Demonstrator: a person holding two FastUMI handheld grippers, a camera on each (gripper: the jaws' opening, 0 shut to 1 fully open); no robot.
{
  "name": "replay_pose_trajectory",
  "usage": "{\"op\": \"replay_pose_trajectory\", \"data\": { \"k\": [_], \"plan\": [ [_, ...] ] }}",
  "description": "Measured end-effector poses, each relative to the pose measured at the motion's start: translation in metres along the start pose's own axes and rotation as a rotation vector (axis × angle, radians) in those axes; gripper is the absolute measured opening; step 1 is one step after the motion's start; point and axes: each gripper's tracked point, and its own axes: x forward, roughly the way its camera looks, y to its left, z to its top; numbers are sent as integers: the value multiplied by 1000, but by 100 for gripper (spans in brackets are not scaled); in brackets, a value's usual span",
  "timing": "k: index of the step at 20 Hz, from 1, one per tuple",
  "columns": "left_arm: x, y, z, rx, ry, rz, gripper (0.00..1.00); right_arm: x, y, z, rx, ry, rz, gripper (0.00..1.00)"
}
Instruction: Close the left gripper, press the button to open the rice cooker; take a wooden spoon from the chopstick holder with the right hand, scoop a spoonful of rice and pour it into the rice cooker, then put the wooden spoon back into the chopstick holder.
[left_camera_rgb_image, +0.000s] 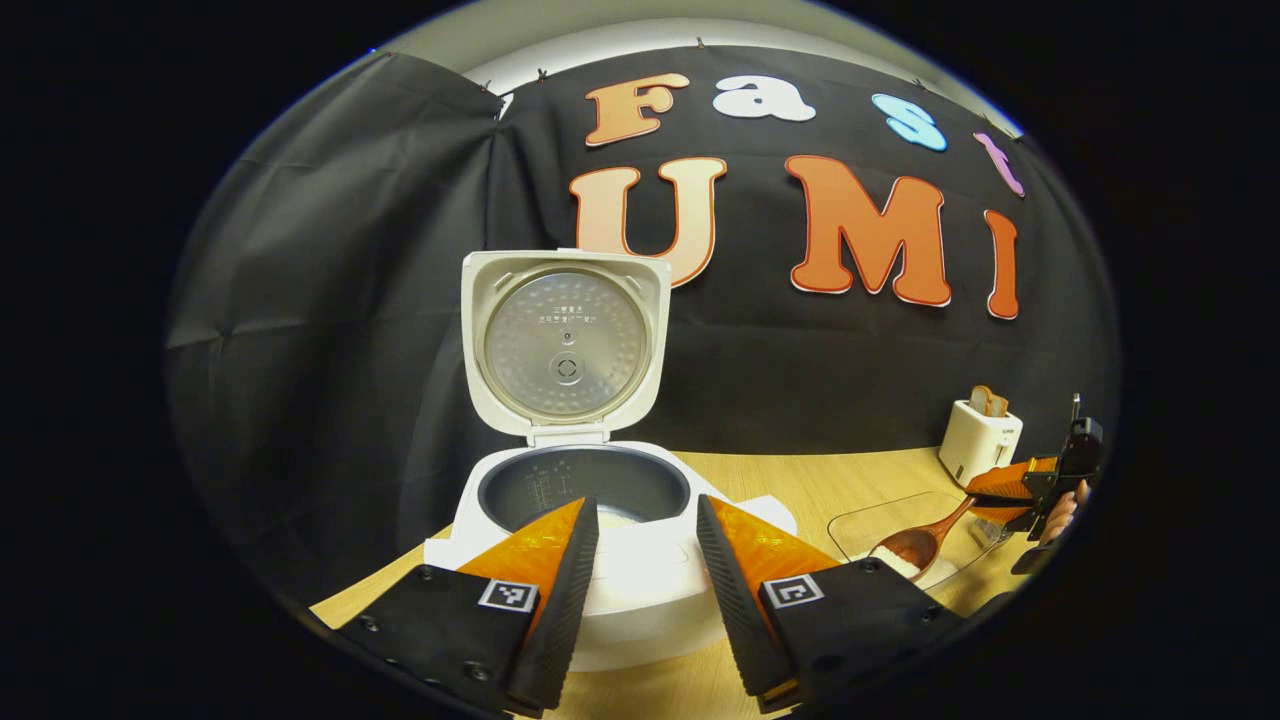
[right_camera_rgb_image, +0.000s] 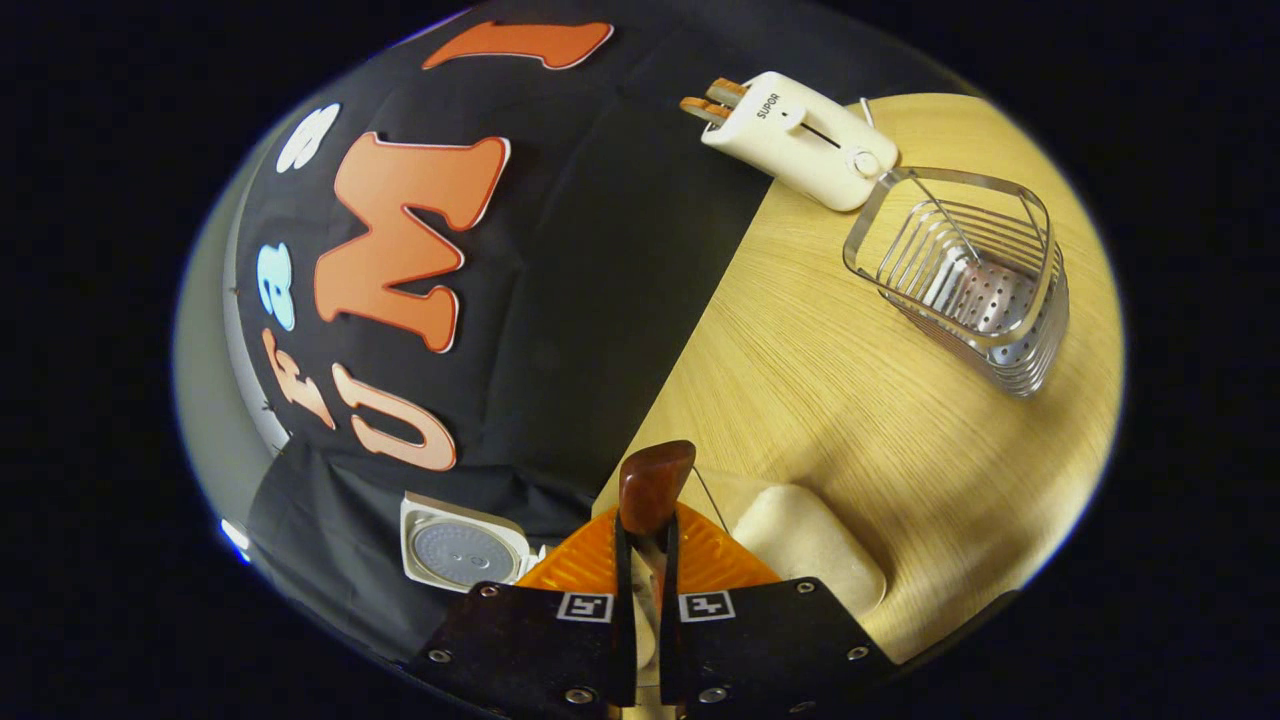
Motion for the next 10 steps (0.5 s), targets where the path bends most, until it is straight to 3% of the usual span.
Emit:
{"op": "replay_pose_trajectory", "data": {
  "k": [6,7,9,10],
  "plan": [
    [-2,0,2,-21,-5,0,68,-8,19,27,174,-37,69,10],
    [-2,-2,2,-24,-8,-2,60,-9,23,30,193,-37,78,10],
    [-3,-2,4,-27,-16,-5,62,-10,31,35,236,-44,97,10],
    [-3,-3,6,-25,-22,-2,67,-11,35,37,256,-49,111,10]
  ]
}}
